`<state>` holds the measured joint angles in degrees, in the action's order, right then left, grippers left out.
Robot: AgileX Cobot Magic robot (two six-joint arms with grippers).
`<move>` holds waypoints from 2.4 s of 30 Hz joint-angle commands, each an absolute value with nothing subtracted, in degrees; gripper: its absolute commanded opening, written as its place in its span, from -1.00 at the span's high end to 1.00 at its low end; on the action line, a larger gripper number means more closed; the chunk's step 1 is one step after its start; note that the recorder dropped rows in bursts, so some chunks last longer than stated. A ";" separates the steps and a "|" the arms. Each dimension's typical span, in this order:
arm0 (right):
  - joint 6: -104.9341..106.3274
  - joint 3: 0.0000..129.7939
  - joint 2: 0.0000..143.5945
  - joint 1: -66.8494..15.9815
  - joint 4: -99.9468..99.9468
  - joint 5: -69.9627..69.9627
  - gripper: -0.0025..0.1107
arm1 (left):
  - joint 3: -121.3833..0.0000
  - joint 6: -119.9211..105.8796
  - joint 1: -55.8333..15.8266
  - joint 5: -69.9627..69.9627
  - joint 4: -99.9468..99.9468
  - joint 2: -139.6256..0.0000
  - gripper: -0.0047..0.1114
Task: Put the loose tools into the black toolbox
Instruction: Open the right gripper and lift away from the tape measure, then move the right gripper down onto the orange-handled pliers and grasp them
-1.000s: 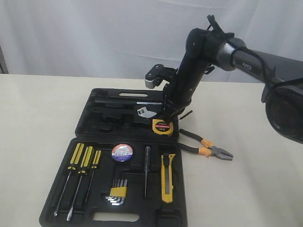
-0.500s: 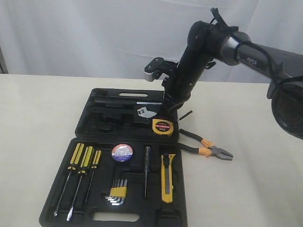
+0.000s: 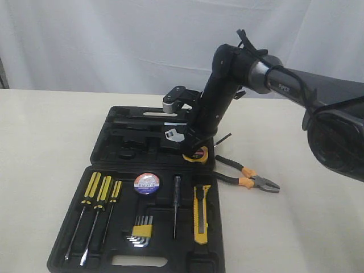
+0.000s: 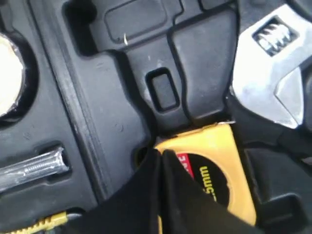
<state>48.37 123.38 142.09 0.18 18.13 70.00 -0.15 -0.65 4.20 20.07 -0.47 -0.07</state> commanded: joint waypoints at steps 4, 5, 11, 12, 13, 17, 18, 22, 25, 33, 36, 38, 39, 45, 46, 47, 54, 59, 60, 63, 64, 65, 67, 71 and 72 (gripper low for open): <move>48.24 123.17 138.84 0.51 16.62 69.96 0.96 | 0.00 -0.41 3.93 19.62 0.00 0.00 0.92; 48.24 123.17 138.23 0.66 16.49 69.96 0.96 | 0.00 -0.41 3.93 19.62 0.00 0.00 0.92; 47.83 123.17 133.29 4.06 16.38 69.96 0.96 | 0.00 -0.41 3.93 19.62 0.00 0.00 0.92; 47.16 123.17 132.10 6.06 16.38 69.96 0.96 | 0.00 -0.41 3.93 19.62 0.00 0.00 0.92; 47.16 123.17 131.36 7.13 16.38 69.96 0.96 | 0.00 -0.41 3.93 19.62 0.00 0.00 0.92; 46.78 122.18 126.46 12.59 8.27 69.96 0.96 | 0.00 -0.41 3.93 19.62 0.00 0.00 0.92; 47.73 121.38 125.76 12.70 6.25 69.96 0.96 | 0.00 -0.41 3.93 19.62 0.00 0.00 0.92; 57.34 108.69 119.22 13.34 2.11 69.96 0.96 | 0.00 -0.41 3.93 19.62 0.00 0.00 0.92; 61.27 100.14 117.44 13.34 2.11 69.96 0.96 | 0.00 -0.41 3.93 19.62 0.00 0.00 0.92; 60.72 94.97 118.17 13.34 2.46 69.96 0.96 | 0.00 -0.41 3.93 19.62 0.00 0.00 0.92; 61.24 94.97 118.17 13.34 2.46 69.96 0.95 | 0.00 -0.41 3.93 19.62 0.00 0.00 0.92; 62.16 94.97 118.17 13.34 2.46 69.96 0.81 | 0.00 -0.41 3.93 19.62 0.00 0.00 0.92; 62.70 94.97 118.25 13.34 2.61 69.96 0.69 | 0.00 -0.41 3.93 19.62 0.00 0.00 0.92; 66.40 94.97 118.44 13.34 6.76 69.96 -0.16 | 0.00 -0.41 3.93 19.62 0.00 0.00 0.92; 66.86 94.97 118.53 13.34 7.38 69.96 -0.26 | 0.00 -0.41 3.93 19.62 0.00 0.00 0.92; 67.10 94.97 118.53 13.34 7.64 69.96 -0.33 | 0.00 -0.41 3.93 19.62 0.00 0.00 0.92; 67.80 94.97 120.46 12.43 6.74 69.96 -0.42 | 0.00 -0.41 3.93 19.62 0.00 0.00 0.92; 70.80 94.97 122.08 10.00 6.35 69.89 -0.42 | 0.00 -0.41 3.93 19.62 0.00 0.00 0.92; 72.56 94.97 122.39 9.49 6.35 69.40 -0.42 | 0.00 -0.41 3.93 19.62 0.00 0.00 0.92; 73.24 94.97 123.57 8.68 6.59 68.98 -0.42 | 0.00 -0.41 3.93 19.62 0.00 0.00 0.92; 73.11 94.97 123.71 8.49 6.59 68.98 -0.42 | 0.00 -0.41 3.93 19.62 0.00 0.00 0.92; 73.11 94.97 123.97 8.40 6.59 68.98 -0.42 | 0.00 -0.41 3.93 19.62 0.00 0.00 0.92; 73.11 94.97 124.23 8.40 6.59 68.98 -0.42 | 0.00 -0.41 3.93 19.62 0.00 0.00 0.92; 73.11 94.97 124.23 8.40 6.59 67.69 -0.57 | 0.00 -0.41 3.93 19.62 0.00 0.00 0.92; 73.11 94.97 124.23 8.50 6.59 67.69 -0.68 | 0.00 -0.41 3.93 19.62 0.00 0.00 0.92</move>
<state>72.37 95.10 124.38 8.37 6.59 68.38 -0.15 -0.65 4.20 20.07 -0.47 -0.07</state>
